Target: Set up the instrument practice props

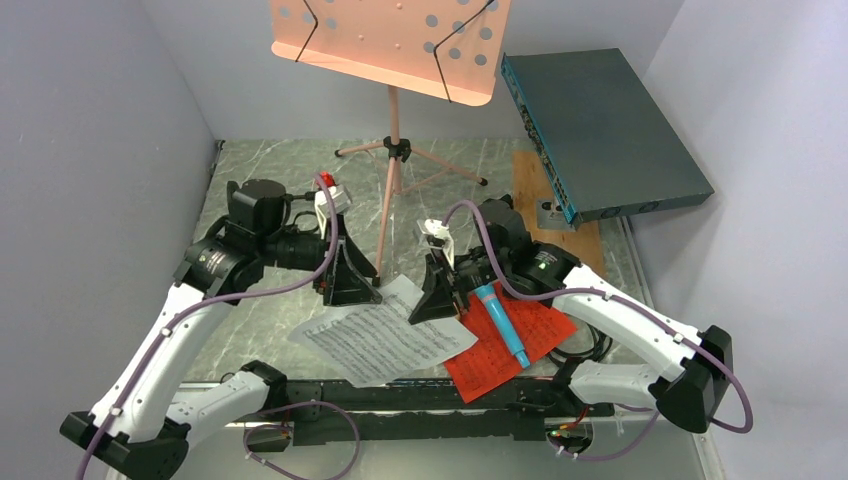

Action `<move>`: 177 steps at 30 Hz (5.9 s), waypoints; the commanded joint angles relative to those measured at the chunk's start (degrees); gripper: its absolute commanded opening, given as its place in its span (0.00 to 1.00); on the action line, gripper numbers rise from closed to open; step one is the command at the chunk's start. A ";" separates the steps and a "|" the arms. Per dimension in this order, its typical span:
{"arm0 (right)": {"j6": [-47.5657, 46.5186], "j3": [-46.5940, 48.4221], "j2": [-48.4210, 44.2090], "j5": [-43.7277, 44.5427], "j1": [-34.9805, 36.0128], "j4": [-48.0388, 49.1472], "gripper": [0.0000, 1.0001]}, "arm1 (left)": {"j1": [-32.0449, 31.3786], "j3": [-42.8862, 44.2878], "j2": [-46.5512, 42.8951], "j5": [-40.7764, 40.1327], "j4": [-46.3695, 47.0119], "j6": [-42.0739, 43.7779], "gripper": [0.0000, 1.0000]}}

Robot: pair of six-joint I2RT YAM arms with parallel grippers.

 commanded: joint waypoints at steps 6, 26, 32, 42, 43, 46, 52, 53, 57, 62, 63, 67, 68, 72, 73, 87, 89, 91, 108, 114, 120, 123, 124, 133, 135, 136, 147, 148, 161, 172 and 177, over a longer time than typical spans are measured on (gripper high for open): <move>1.22 2.31 -0.23 -1.18 0.50 5.53 0.00 | -0.22 -1.75 5.66 10.75 1.15 0.92 0.71; 3.55 6.63 7.14 3.59 0.18 4.08 0.26 | -0.66 4.32 4.01 -5.73 -11.32 6.84 0.00; 9.67 4.68 3.10 8.45 -1.82 8.94 0.70 | -0.66 11.15 1.03 -12.51 -9.37 5.22 0.00; 26.58 0.41 -2.60 11.81 -9.96 25.12 0.95 | -0.66 17.41 -6.43 -24.98 1.17 -1.97 0.00; 30.20 -0.76 -2.96 10.34 -11.00 29.60 0.95 | -0.66 17.56 -7.25 -26.30 2.42 -2.91 0.00; 36.92 -3.07 -3.37 9.75 -12.12 41.78 0.97 | -0.66 17.98 -8.60 -30.77 5.81 -6.15 0.00; 43.94 -3.34 -2.18 13.43 -12.07 53.32 0.98 | -0.66 14.20 -10.71 -35.33 17.98 -15.33 0.00; 45.59 -3.50 -2.09 14.38 -12.09 55.03 0.98 | -0.66 13.36 -10.83 -35.64 19.91 -16.34 0.00; 50.86 -5.87 -2.48 17.62 -12.00 63.46 0.95 | -0.66 10.91 -10.91 -35.22 26.05 -19.03 0.00; 49.26 -7.95 -2.39 20.72 -11.62 65.19 0.93 | -0.66 8.93 -11.08 -33.20 33.04 -21.80 0.00; 47.77 -7.66 -2.35 21.40 -11.62 63.34 0.93 | -0.66 9.12 -10.89 -32.67 33.58 -22.20 0.00; 44.63 -7.75 -2.72 24.53 -11.74 59.28 0.93 | -0.66 10.98 -10.10 -30.54 33.47 -23.47 0.00; 45.14 -8.23 -2.68 25.23 -11.78 60.10 0.93 | -0.66 11.18 -10.13 -29.69 33.79 -23.81 0.00; 47.68 -8.73 -0.39 23.78 -12.00 67.55 0.90 | -0.66 11.16 -9.96 -28.62 35.86 -26.10 0.00; 47.55 -8.53 0.06 23.13 -12.06 69.07 0.89 | -0.66 11.13 -9.71 -28.06 36.66 -26.69 0.00; 53.70 -7.14 3.91 18.90 -14.36 80.35 0.78 | -0.65 11.71 -6.46 -23.83 44.16 -30.18 0.00; 54.32 -6.98 3.68 18.13 -14.35 81.53 0.76 | -0.66 11.77 -6.09 -23.86 44.18 -30.36 0.00; 54.62 -7.04 3.24 17.89 -14.53 81.98 0.75 | -0.65 11.66 -5.74 -23.53 46.79 -30.88 0.00; 58.28 -2.97 2.08 9.73 -20.68 82.56 0.79 | -0.66 11.76 -5.01 -22.16 49.68 -31.56 0.00; 59.51 -3.26 0.25 10.50 -19.54 83.87 0.57 | -0.66 11.70 -3.52 -22.85 51.59 -31.37 0.00; 57.62 -3.17 -1.81 16.59 -19.44 80.99 0.12 | -0.66 11.19 -3.12 -26.87 52.39 -29.48 0.00; 56.20 -0.01 -1.42 19.01 -19.41 77.21 0.00 | -0.66 13.32 -2.15 -32.45 46.20 -26.75 0.00; 55.26 1.88 -1.34 20.07 -19.47 75.04 0.00 | -0.66 15.59 -1.52 -36.78 40.65 -25.18 0.04; 41.82 19.61 3.47 34.92 -19.45 48.62 0.00 | -0.66 28.83 5.38 -71.14 14.83 -15.30 0.99; 39.42 25.13 6.84 35.10 -19.41 46.00 0.00 | -0.59 28.41 5.55 -73.15 17.13 -12.23 0.99; 38.43 27.73 8.60 34.69 -19.30 45.16 0.00 | -0.58 28.45 5.95 -73.68 18.19 -10.32 0.99; 22.56 62.70 30.04 38.15 -18.66 28.08 0.00 | 18.40 47.93 23.14 -56.68 11.57 -12.18 1.00; 21.92 65.41 31.49 38.96 -18.67 26.78 0.00 | 20.51 49.24 24.59 -52.77 11.50 -14.01 0.99; 16.24 80.85 41.17 45.10 -18.19 22.70 0.00 | 38.30 41.71 33.67 -18.61 51.94 -47.70 0.95; 9.58 82.21 44.55 49.67 -14.84 26.65 0.00 | 36.38 38.52 36.60 -15.01 65.99 -50.72 0.84; 6.09 81.58 44.83 52.84 -12.73 29.00 0.00 | 33.17 41.59 39.74 -15.14 63.82 -49.22 0.76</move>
